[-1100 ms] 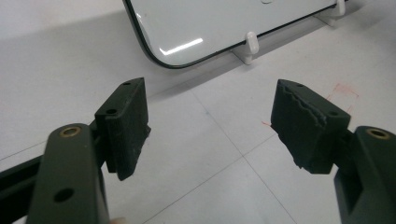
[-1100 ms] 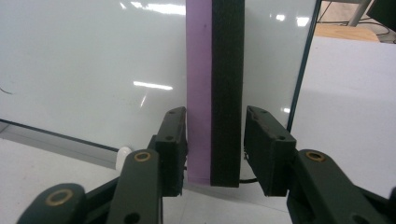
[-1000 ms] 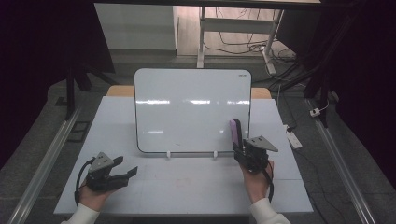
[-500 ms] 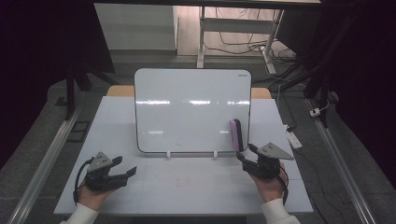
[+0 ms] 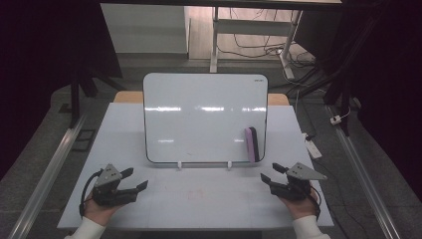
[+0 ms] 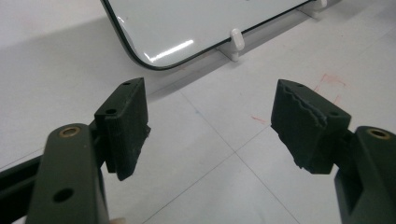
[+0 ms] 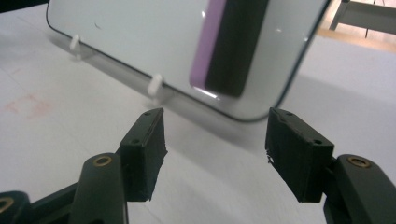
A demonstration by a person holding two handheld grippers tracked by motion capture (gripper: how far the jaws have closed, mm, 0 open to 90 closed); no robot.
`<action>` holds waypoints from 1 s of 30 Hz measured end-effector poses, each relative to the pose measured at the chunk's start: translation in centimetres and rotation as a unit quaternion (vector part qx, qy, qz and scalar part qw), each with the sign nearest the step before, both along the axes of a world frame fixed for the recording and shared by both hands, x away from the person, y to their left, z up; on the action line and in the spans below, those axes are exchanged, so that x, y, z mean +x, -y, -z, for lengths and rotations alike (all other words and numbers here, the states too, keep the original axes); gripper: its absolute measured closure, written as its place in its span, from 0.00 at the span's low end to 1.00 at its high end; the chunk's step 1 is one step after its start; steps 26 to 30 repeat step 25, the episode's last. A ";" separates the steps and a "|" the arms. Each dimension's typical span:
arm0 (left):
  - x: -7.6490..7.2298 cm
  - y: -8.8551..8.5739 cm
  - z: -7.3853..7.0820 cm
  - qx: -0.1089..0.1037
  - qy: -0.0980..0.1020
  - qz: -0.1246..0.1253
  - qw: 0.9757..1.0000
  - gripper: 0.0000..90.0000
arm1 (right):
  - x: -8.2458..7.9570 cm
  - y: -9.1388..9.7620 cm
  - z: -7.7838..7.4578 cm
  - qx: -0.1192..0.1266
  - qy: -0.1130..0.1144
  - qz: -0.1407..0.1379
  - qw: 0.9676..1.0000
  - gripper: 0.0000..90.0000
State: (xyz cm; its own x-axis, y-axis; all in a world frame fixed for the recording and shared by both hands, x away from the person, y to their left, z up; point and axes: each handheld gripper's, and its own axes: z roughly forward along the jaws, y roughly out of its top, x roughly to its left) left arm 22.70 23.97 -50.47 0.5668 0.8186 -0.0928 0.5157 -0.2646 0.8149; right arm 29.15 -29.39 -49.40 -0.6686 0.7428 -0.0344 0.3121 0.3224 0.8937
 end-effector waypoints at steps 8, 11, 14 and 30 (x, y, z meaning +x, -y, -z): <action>0.2 -0.1 0.2 0.001 -0.002 0.001 1.000 0.32 | 0.0 1.8 1.4 -0.010 -0.010 0.007 1.000 0.41; 0.2 0.0 0.3 0.003 -0.002 0.003 1.000 0.32 | 0.1 1.6 1.5 -0.017 -0.008 0.004 1.000 0.41; 0.2 0.0 0.3 0.003 -0.002 0.004 1.000 0.32 | 0.0 1.3 1.4 -0.021 -0.005 0.000 1.000 0.41; 0.2 0.0 0.3 0.003 -0.001 0.006 1.000 0.32 | -0.1 1.3 1.5 -0.026 -0.004 0.000 1.000 0.41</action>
